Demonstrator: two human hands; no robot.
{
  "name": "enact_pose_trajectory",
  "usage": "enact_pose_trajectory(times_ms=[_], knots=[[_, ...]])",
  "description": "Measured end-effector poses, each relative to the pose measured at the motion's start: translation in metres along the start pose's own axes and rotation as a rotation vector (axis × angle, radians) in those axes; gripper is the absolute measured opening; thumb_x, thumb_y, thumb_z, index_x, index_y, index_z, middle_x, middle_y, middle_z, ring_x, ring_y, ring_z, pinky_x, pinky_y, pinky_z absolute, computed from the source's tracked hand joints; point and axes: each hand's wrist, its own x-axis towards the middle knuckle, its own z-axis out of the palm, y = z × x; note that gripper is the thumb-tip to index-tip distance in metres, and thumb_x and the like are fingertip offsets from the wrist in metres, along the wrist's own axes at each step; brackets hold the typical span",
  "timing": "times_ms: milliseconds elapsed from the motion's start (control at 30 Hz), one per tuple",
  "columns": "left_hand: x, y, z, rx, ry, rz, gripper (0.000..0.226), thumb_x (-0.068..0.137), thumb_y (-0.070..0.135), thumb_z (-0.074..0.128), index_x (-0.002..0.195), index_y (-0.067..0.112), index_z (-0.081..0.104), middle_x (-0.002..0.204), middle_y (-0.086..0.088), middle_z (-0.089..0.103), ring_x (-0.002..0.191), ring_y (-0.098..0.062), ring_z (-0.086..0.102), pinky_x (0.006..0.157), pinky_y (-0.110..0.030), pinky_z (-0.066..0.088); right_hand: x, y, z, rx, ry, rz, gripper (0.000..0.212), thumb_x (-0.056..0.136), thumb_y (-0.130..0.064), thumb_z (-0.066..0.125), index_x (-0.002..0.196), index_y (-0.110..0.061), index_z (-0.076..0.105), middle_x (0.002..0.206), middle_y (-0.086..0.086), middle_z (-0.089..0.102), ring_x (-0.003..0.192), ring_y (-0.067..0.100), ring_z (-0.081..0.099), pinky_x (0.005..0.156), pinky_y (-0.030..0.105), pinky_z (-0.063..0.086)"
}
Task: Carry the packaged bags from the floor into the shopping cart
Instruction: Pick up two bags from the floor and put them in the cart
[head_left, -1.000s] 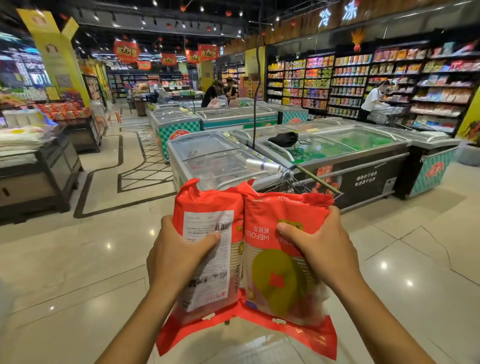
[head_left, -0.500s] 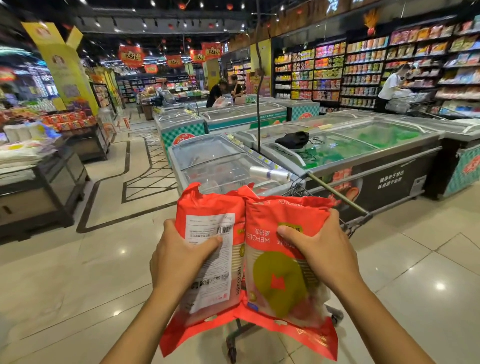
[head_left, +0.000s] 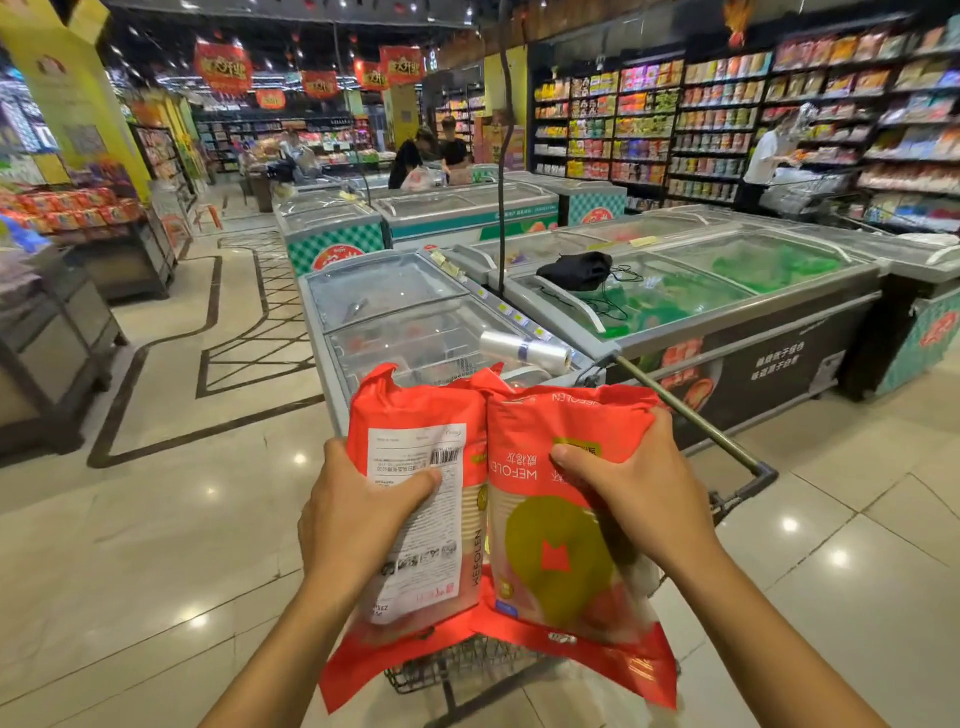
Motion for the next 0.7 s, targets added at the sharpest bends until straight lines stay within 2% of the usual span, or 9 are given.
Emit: enact_pose_trajectory(times_ms=[67,167,233,333,467,567,700], knots=[[0.032,-0.009,0.018,-0.027,-0.023,-0.019,0.064,0.067,0.056,0.087,0.109,0.029,0.047,0.097,0.013,0.065,0.091,-0.021,0.063,0.081,-0.038,0.049,0.030,0.002,0.018,-0.010,-0.003,-0.002,0.080,0.060,-0.074,0.079,0.115,-0.033,0.039,0.114,-0.004,0.065,0.103,0.027,0.064,0.086,0.041,0.049],[0.082,-0.022,0.046,-0.066,-0.051,-0.081,0.065,0.067,0.053,0.089,0.109,0.025,0.047,0.097,0.009,0.062,0.090,-0.023,0.059,0.084,-0.040,0.049,0.081,0.009,0.046,-0.014,-0.004,-0.014,0.090,0.046,-0.081,0.071,0.117,-0.033,0.043,0.111,-0.008,0.067,0.102,0.023,0.066,0.091,0.046,0.053],[0.111,-0.035,0.063,-0.083,-0.068,-0.111,0.067,0.065,0.055,0.089,0.107,0.024,0.049,0.095,0.009,0.062,0.090,-0.024,0.060,0.086,-0.043,0.051,0.114,0.015,0.065,-0.015,-0.035,-0.013,0.091,0.046,-0.079,0.074,0.119,-0.034,0.044,0.108,-0.013,0.066,0.101,0.022,0.067,0.093,0.048,0.054],[0.145,-0.053,0.086,-0.106,-0.085,-0.148,0.069,0.059,0.059,0.086,0.109,0.025,0.051,0.090,0.014,0.064,0.084,-0.020,0.063,0.076,-0.037,0.050,0.161,0.027,0.089,0.003,-0.081,0.003,0.087,0.050,-0.071,0.084,0.120,-0.034,0.047,0.102,-0.020,0.062,0.099,0.015,0.067,0.094,0.048,0.054],[0.187,-0.081,0.117,-0.100,-0.134,-0.217,0.073,0.068,0.052,0.089,0.121,0.025,0.046,0.099,0.012,0.063,0.091,-0.021,0.063,0.078,-0.037,0.048,0.217,0.061,0.114,0.070,-0.145,0.052,0.092,0.041,-0.071,0.091,0.117,-0.033,0.056,0.106,-0.012,0.073,0.096,0.012,0.072,0.093,0.048,0.056],[0.209,-0.107,0.139,-0.124,-0.118,-0.326,0.074,0.069,0.051,0.089,0.121,0.025,0.045,0.102,0.008,0.064,0.093,-0.024,0.065,0.080,-0.038,0.050,0.250,0.090,0.127,0.082,-0.183,0.115,0.071,0.049,-0.053,0.095,0.108,-0.028,0.064,0.098,-0.009,0.076,0.090,0.009,0.073,0.092,0.045,0.057],[0.232,-0.145,0.170,-0.127,-0.112,-0.439,0.074,0.070,0.048,0.090,0.122,0.026,0.042,0.096,0.011,0.063,0.087,-0.023,0.065,0.084,-0.042,0.053,0.287,0.129,0.143,0.083,-0.288,0.169,0.049,0.060,-0.040,0.095,0.101,-0.020,0.075,0.095,-0.001,0.079,0.090,0.019,0.076,0.091,0.051,0.058]])
